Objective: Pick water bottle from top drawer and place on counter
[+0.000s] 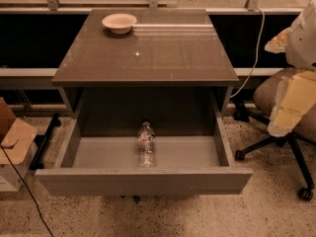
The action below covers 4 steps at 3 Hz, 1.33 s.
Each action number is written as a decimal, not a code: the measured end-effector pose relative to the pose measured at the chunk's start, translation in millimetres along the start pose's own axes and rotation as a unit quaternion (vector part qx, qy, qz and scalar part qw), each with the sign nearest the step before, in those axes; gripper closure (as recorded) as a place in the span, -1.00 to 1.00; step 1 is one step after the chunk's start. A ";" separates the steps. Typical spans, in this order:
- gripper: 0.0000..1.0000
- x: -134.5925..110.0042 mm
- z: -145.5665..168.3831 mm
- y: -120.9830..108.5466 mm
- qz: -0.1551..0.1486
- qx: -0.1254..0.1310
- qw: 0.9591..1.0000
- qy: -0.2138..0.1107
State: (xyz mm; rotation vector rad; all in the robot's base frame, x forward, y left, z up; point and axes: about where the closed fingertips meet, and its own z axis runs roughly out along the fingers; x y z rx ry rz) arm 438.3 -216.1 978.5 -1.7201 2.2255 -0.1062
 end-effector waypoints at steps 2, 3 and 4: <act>-1.00 -6.7 7.7 -1.8 0.017 0.002 1.000 -0.006; -1.00 -10.5 16.1 -6.6 0.054 -0.004 0.998 -0.035; -1.00 -12.0 15.7 -6.1 0.054 -0.005 0.998 -0.037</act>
Offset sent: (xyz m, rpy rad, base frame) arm 0.0106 0.0127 -0.0161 0.0366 0.0187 -0.0540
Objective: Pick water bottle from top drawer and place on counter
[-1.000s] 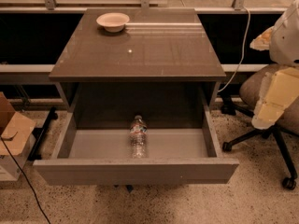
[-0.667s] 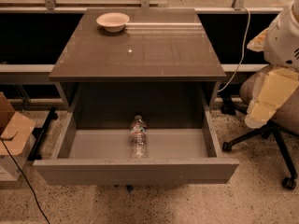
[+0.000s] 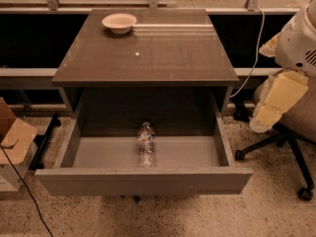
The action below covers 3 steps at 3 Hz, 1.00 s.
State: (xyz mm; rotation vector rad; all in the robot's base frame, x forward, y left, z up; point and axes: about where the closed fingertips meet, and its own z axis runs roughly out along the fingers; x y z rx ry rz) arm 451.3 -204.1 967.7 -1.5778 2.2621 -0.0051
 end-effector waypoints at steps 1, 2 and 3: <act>-1.00 -7.9 12.4 -2.6 0.023 0.005 1.000 -0.004; -1.00 -21.0 42.4 -5.7 0.048 -0.003 0.999 -0.002; -1.00 -30.3 75.2 -8.0 0.083 -0.017 0.996 -0.005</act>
Offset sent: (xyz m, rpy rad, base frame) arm 0.0477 0.0486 -0.0677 0.0614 0.0733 -0.1491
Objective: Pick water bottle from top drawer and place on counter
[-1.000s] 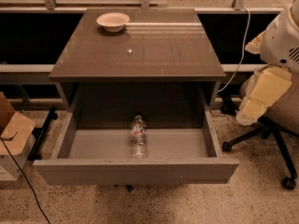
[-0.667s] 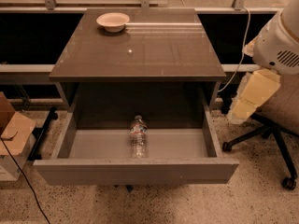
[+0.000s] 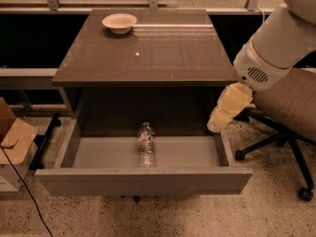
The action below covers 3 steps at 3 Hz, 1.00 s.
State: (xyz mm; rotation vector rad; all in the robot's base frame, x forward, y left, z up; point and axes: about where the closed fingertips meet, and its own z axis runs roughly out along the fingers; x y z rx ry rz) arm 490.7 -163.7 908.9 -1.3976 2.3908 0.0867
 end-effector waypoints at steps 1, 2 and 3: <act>-1.00 -7.8 31.5 -1.7 0.028 -0.015 1.000 0.001; -1.00 -14.7 56.2 -4.1 0.048 -0.027 0.998 -0.003; -1.00 -32.2 103.6 -11.0 0.083 -0.049 0.995 -0.010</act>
Offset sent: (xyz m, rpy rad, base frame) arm 0.0439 0.0355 -0.0739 0.0998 0.0964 -0.1076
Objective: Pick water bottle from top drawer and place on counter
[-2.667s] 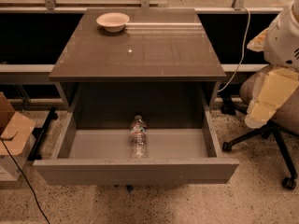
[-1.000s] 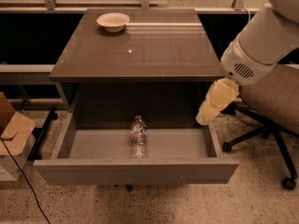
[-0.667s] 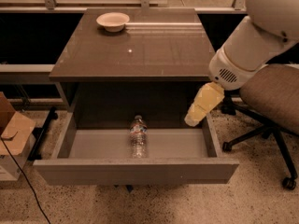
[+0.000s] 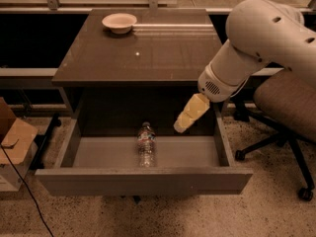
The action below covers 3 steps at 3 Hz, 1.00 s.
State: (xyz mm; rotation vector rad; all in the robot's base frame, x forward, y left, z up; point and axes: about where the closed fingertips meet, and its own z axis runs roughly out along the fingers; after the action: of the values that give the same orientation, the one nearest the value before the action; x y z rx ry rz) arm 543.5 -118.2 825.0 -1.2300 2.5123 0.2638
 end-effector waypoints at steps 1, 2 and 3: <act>-1.00 -0.4 3.5 0.6 0.001 -0.001 1.000 0.006; -1.00 -1.8 9.9 2.3 0.001 -0.002 1.000 0.020; -1.00 -13.3 43.1 7.1 0.025 -0.017 0.999 0.019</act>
Offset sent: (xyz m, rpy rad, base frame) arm 0.0036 0.0086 -0.0150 -0.0503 0.0503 -0.0024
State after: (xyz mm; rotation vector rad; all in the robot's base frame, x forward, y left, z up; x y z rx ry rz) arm 554.7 -91.0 790.1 -1.1962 2.5834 0.3001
